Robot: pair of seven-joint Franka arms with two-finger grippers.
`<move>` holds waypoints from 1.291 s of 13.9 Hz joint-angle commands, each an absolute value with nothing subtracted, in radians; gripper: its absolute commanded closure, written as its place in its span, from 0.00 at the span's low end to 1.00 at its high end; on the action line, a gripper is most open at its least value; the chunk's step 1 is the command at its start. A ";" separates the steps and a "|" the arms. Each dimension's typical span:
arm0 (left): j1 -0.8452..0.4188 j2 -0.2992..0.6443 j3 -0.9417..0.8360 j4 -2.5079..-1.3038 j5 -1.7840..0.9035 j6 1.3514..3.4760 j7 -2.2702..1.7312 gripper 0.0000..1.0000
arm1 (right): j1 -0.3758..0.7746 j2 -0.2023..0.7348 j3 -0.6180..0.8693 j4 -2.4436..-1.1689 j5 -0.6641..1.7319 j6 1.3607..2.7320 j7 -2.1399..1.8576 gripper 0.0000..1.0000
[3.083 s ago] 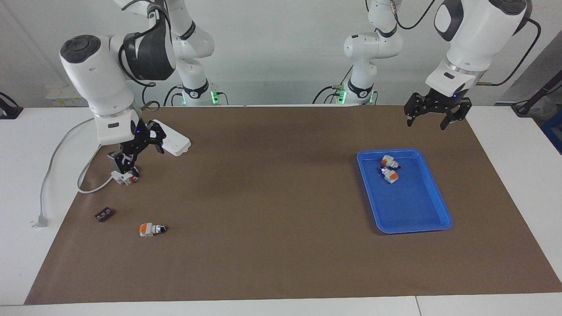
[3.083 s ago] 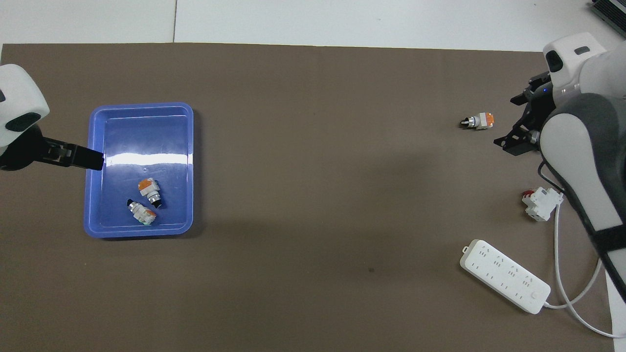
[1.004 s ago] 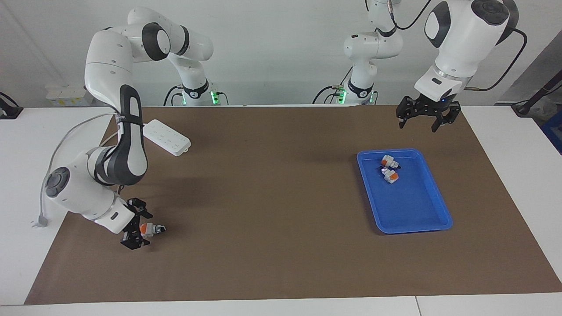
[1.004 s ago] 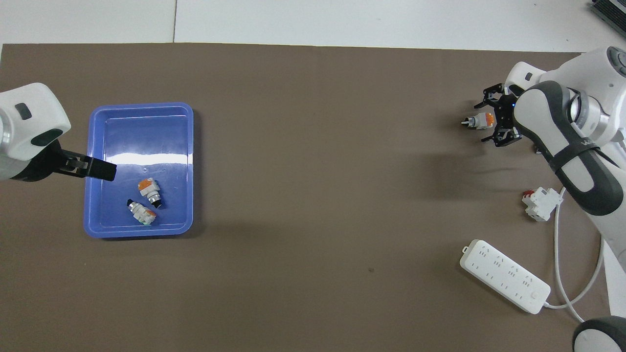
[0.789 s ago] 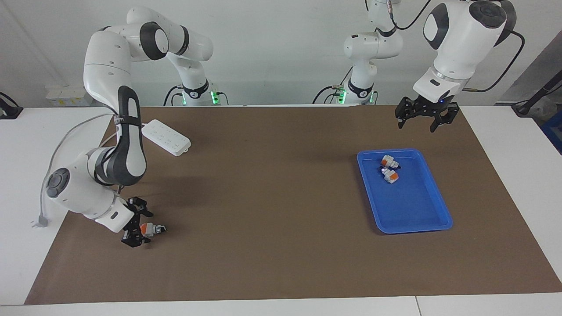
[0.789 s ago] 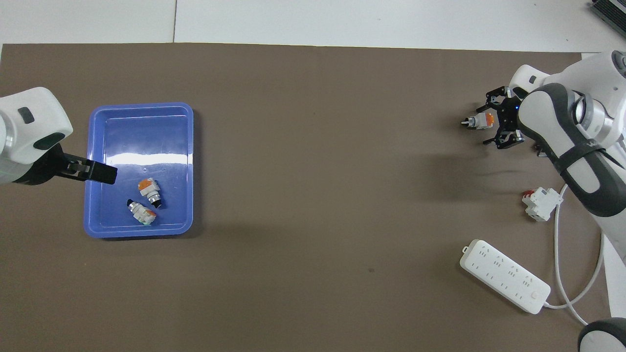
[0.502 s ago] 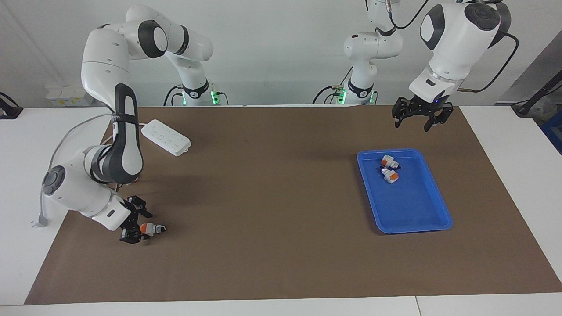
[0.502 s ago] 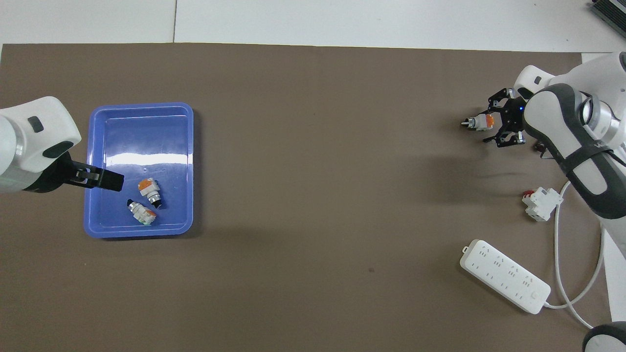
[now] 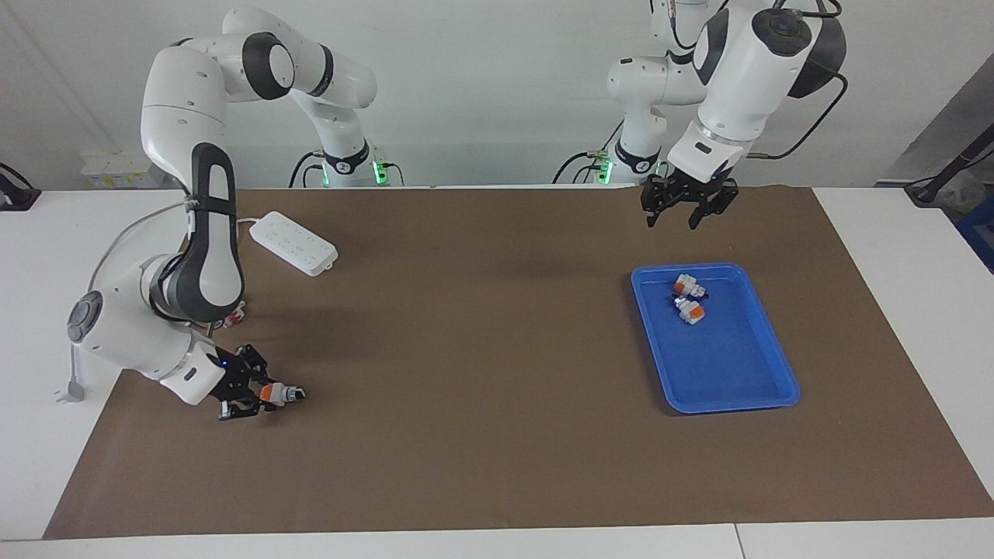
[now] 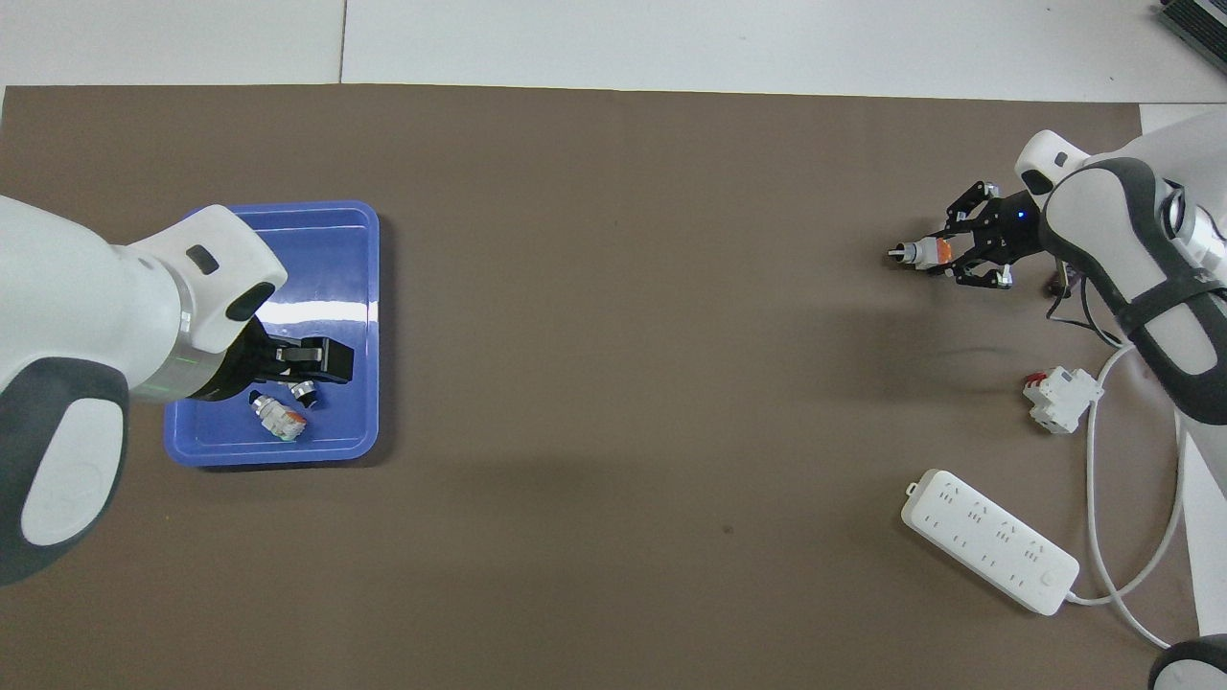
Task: Turn and place switch with both arms
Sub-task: 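Carry the switch with the right gripper while the left gripper approaches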
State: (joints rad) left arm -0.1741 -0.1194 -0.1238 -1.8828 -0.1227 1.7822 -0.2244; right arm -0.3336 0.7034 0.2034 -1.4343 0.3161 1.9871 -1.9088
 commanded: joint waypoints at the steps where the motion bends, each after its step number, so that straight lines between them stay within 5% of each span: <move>1: -0.196 -0.137 -0.109 -1.924 -0.234 1.841 -0.271 0.28 | -0.341 0.638 0.216 -1.468 0.393 1.909 -1.921 1.00; 9: -0.288 0.007 -0.110 -1.853 -0.601 2.067 -0.521 0.39 | -0.216 0.280 0.232 -1.708 0.537 1.809 -1.786 1.00; 18: -0.455 0.100 -0.112 -1.848 -0.913 2.419 -0.814 0.54 | -0.058 0.039 0.232 -1.811 0.624 1.781 -1.690 1.00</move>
